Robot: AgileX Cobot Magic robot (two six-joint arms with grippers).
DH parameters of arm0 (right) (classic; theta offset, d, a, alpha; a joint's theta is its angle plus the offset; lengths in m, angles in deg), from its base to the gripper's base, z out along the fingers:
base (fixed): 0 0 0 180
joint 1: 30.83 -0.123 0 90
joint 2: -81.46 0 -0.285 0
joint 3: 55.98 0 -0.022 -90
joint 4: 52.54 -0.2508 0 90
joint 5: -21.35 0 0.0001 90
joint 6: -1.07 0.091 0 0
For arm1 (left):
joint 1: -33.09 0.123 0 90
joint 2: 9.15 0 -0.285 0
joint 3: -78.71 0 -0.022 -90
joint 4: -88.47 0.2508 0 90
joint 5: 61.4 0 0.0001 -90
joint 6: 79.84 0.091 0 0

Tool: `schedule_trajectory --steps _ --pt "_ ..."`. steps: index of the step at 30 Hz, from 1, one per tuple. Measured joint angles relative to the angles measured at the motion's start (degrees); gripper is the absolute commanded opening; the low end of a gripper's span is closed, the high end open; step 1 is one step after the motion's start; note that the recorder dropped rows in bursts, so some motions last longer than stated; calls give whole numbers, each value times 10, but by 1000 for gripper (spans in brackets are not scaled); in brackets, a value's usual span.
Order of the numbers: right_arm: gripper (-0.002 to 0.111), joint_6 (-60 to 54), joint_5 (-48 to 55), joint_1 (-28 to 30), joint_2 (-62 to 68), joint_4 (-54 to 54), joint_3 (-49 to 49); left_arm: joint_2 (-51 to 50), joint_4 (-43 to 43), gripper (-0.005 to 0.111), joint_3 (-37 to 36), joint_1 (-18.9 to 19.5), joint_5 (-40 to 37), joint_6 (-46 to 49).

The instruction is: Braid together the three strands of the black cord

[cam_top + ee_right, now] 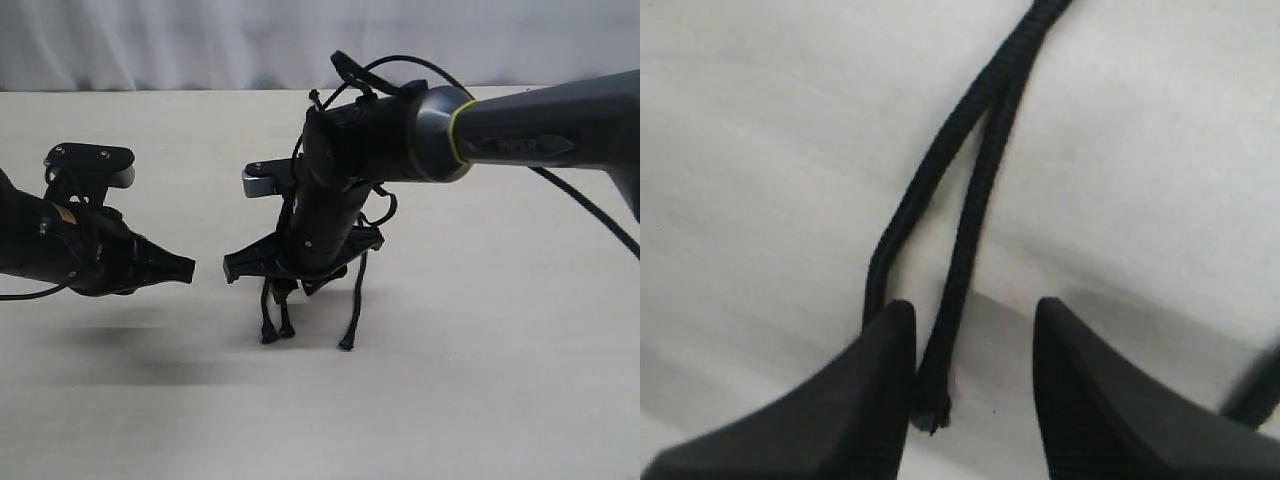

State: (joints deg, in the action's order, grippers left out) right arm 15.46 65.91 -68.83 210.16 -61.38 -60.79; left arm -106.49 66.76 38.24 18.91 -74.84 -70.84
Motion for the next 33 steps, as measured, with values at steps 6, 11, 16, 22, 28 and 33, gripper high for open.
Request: schedule_trajectory --steps 6,11,16,22,28,33 --pt "19 2 -1 0 32 -7 -5 0 0 0 0 0 0 0" --pt "4 2 17 0 31 40 -8 0 0 0 0 0 -1 0" --pt "4 2 52 0 6 68 -3 0 0 0 0 0 0 0" --pt "4 2 100 8 -42 131 -3 0 1 0 0 0 -1 1" --pt "4 1 104 54 -40 162 33 0 2 0 0 0 -7 1" --pt "4 1 61 71 -27 132 80 0 2 0 0 -8 -7 7"
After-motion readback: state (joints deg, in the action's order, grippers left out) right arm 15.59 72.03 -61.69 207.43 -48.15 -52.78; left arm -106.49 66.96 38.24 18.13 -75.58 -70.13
